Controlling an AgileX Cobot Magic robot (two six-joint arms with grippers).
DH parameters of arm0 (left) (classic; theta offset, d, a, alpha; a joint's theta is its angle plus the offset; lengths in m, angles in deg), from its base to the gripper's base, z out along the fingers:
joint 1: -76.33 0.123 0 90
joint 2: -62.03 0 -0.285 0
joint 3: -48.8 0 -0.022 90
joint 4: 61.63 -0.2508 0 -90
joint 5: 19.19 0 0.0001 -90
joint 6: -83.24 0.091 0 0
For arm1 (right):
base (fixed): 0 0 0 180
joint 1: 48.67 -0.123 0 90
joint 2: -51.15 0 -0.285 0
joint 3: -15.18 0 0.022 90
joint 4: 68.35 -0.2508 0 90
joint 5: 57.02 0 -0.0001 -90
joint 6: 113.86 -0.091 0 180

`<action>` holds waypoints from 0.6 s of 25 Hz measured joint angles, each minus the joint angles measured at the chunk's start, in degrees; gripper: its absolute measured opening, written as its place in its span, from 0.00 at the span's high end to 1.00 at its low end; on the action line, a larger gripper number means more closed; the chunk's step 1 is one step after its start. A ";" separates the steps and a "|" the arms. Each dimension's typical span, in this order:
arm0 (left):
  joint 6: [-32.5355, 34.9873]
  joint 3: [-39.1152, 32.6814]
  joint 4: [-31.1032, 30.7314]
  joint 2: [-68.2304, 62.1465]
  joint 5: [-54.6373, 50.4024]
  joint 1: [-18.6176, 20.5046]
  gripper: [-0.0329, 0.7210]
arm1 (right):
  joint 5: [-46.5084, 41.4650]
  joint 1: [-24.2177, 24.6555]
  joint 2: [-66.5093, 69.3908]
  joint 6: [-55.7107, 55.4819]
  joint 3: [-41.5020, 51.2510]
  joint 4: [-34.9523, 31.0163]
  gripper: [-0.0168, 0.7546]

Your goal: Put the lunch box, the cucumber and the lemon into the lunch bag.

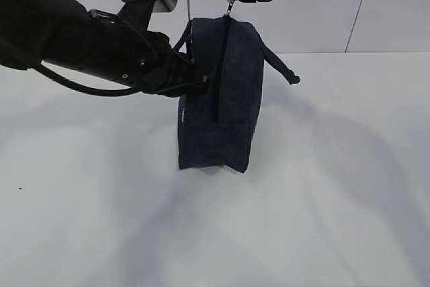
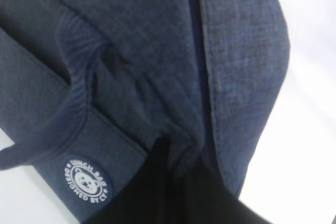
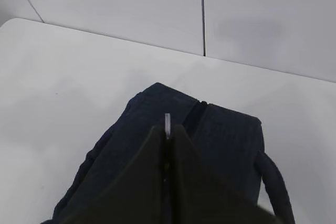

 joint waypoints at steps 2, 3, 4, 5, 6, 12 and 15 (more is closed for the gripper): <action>0.00 0.00 0.00 0.00 -0.11 0.00 0.97 | 0.00 0.68 0.74 0.00 -0.69 0.00 0.98; 0.00 0.00 0.00 0.00 -0.11 0.00 0.97 | 0.00 0.80 1.14 0.00 -1.03 0.00 0.98; 0.00 0.00 0.00 0.00 -0.11 0.00 0.97 | 0.00 0.95 1.54 0.00 -1.33 0.00 0.98; 0.00 0.00 0.00 0.00 -0.32 0.00 0.97 | 0.00 1.04 1.97 0.00 -1.45 0.00 0.98; 0.00 0.00 0.00 0.00 -0.33 0.00 0.97 | 0.11 1.07 2.37 0.00 -1.72 0.00 0.98; 0.00 -0.13 -0.33 0.00 -1.77 0.00 0.97 | 0.48 1.29 5.11 0.00 -4.02 0.00 0.98; 0.00 -0.13 -0.43 0.00 -2.15 0.00 0.97 | 0.48 1.29 6.19 0.00 -5.74 0.00 0.98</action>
